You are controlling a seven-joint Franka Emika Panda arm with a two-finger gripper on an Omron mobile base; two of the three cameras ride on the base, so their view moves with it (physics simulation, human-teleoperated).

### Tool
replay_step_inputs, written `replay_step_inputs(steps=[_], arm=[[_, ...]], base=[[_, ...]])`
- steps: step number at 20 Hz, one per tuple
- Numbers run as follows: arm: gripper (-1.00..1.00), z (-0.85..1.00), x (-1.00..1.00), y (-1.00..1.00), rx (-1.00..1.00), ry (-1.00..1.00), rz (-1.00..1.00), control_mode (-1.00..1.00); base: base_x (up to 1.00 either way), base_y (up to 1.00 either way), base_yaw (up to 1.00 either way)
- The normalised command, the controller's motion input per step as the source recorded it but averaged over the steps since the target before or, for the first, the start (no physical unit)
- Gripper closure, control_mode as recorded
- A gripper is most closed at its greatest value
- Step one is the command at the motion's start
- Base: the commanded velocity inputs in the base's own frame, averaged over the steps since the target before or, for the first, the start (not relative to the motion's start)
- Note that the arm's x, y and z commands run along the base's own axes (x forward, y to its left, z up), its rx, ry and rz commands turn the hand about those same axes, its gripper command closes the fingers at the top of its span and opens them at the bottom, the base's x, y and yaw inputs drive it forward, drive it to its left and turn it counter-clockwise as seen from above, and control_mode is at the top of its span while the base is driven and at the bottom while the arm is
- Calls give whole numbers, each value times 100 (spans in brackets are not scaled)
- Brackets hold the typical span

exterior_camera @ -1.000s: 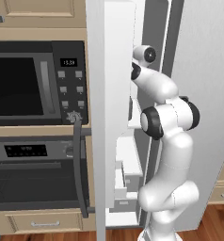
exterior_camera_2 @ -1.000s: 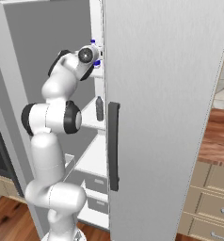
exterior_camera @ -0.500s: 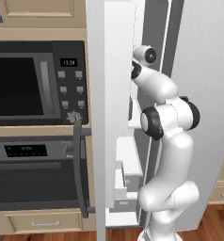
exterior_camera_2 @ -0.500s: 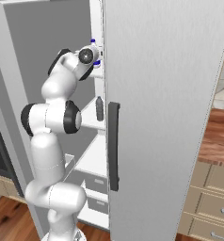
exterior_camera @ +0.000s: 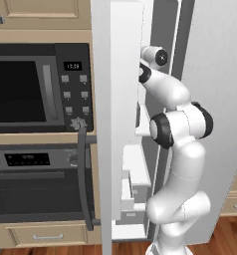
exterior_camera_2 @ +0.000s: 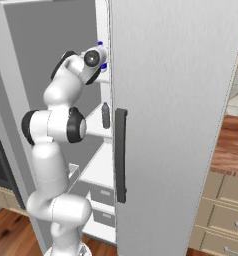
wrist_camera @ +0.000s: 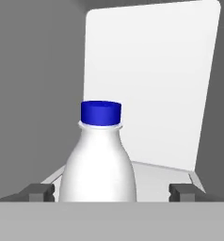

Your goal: Take the bottled waters from the counter and place them in the freezer to freeze. Close the freezer door after placing the bottles.

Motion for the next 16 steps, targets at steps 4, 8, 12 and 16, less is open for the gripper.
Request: replay_step_inputs(steps=[4,8,12,16], arm=[[-100,18,-44,-1,2,0,-7,-100],[-100,23,-44,8,0,0,-4,-100],[-100,30,-28,4,0,0,-3,-100],[-100,36,-34,0,0,0,-2,-100]], base=[[0,0,0],[0,0,0],[0,0,0],[0,0,0]])
